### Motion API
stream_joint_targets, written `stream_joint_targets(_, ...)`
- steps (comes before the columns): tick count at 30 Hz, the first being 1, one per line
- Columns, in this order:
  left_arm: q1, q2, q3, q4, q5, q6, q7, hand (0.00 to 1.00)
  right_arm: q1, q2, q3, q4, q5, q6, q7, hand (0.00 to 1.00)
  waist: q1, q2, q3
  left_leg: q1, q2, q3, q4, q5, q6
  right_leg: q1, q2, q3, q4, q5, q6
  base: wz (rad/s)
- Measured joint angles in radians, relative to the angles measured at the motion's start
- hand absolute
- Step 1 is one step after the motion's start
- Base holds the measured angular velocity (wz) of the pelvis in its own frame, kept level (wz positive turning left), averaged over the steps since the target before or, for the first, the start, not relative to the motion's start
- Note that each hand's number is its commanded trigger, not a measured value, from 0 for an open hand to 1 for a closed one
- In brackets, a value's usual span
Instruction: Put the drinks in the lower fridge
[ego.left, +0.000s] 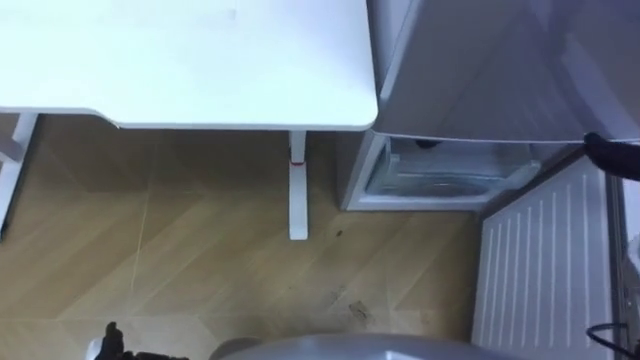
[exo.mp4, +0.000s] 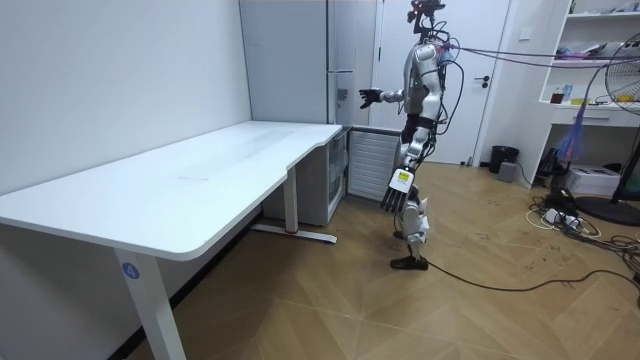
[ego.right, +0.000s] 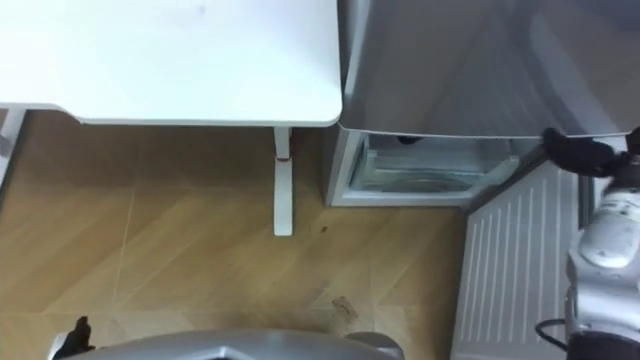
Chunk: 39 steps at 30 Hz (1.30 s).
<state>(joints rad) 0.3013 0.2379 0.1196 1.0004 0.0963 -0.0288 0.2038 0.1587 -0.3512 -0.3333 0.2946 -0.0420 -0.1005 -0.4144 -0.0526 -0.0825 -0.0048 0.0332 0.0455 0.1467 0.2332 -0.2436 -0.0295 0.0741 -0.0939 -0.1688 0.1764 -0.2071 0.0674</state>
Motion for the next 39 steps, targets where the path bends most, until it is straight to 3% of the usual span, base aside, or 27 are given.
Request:
stream_joint_targets(3, 0.01, -0.005, 0.002, -0.011, 0.032, 0.017, 0.0, 0.0, 0.002, 0.0, -0.037, 0.017, 0.009, 0.006, -0.021, 0.0, -0.009, 0.002, -0.0002, 0.01, 0.0, 0.008, -0.012, 0.002, 0.003, -0.005, 0.0, 0.007, 0.01, 0.0, 0.0, -0.08)
stream_joint_targets(10, 0.015, -0.005, 0.043, -0.04, 0.056, 0.032, -0.023, 0.0, -0.005, -0.005, -0.103, 0.124, 0.091, 0.015, -0.066, 0.0, -0.029, -0.019, 0.0033, 0.014, 0.0, 0.016, -0.021, 0.007, 0.002, -0.006, 0.0, 0.014, 0.01, 0.001, 0.0, -0.01)
stream_joint_targets(16, 0.018, -0.006, 0.077, -0.041, 0.065, 0.037, -0.038, 0.0, -0.003, -0.006, -0.148, 0.246, 0.173, 0.015, -0.113, 0.0, -0.032, -0.018, 0.0053, 0.02, 0.0, 0.019, -0.031, 0.008, 0.002, -0.008, 0.001, 0.02, 0.01, 0.002, 0.0, -0.01)
stream_joint_targets(18, 0.019, -0.006, 0.078, -0.054, 0.065, 0.038, -0.04, 0.0, -0.002, -0.006, -0.16, 0.267, 0.178, 0.015, -0.121, 0.0, -0.038, -0.011, 0.0047, 0.017, 0.0, 0.019, -0.031, 0.008, 0.002, -0.01, 0.001, 0.02, 0.01, 0.002, 0.0, 0.0)
stream_joint_targets(19, 0.022, -0.006, 0.084, -0.074, 0.066, 0.037, -0.04, 0.0, -0.002, -0.006, -0.166, 0.288, 0.178, 0.015, -0.132, 0.0, -0.039, -0.003, 0.0006, 0.015, 0.001, 0.018, -0.031, 0.008, 0.002, -0.011, 0.002, 0.019, 0.009, 0.002, 0.0, 0.0)
stream_joint_targets(21, 0.02, -0.007, 0.093, -0.078, 0.067, 0.037, -0.04, 0.0, -0.001, -0.006, -0.168, 0.321, 0.181, 0.015, -0.141, 0.0, -0.043, -0.008, 0.0031, 0.015, 0.001, 0.017, -0.032, 0.009, 0.002, -0.006, 0.002, 0.019, 0.009, 0.002, 0.0, 0.0)
stream_joint_targets(26, 0.021, -0.007, 0.115, -0.078, 0.073, 0.036, -0.041, 0.0, 0.002, -0.006, -0.171, 0.374, 0.223, 0.015, -0.141, 0.0, -0.051, 0.001, -0.0013, 0.019, 0.001, 0.022, -0.032, 0.009, 0.002, -0.007, 0.003, 0.027, 0.009, 0.002, 0.0, -0.03)
stream_joint_targets(32, 0.023, -0.007, 0.115, -0.073, 0.073, 0.038, -0.053, 0.0, -0.017, -0.006, -0.198, 0.546, 0.402, 0.018, -0.107, 0.0, -0.052, 0.0, -0.0005, 0.022, 0.001, 0.022, -0.035, 0.009, 0.002, -0.008, 0.003, 0.028, 0.008, 0.002, 0.0, 0.0)
stream_joint_targets(39, 0.025, -0.009, 0.112, -0.073, 0.074, 0.052, -0.07, 0.0, 0.001, -0.004, -0.197, 0.654, 0.606, 0.055, -0.023, 0.0, -0.052, 0.002, 0.0003, 0.021, 0.001, 0.021, -0.037, 0.009, 0.001, -0.002, 0.004, 0.028, 0.01, 0.002, 0.0, 0.0)
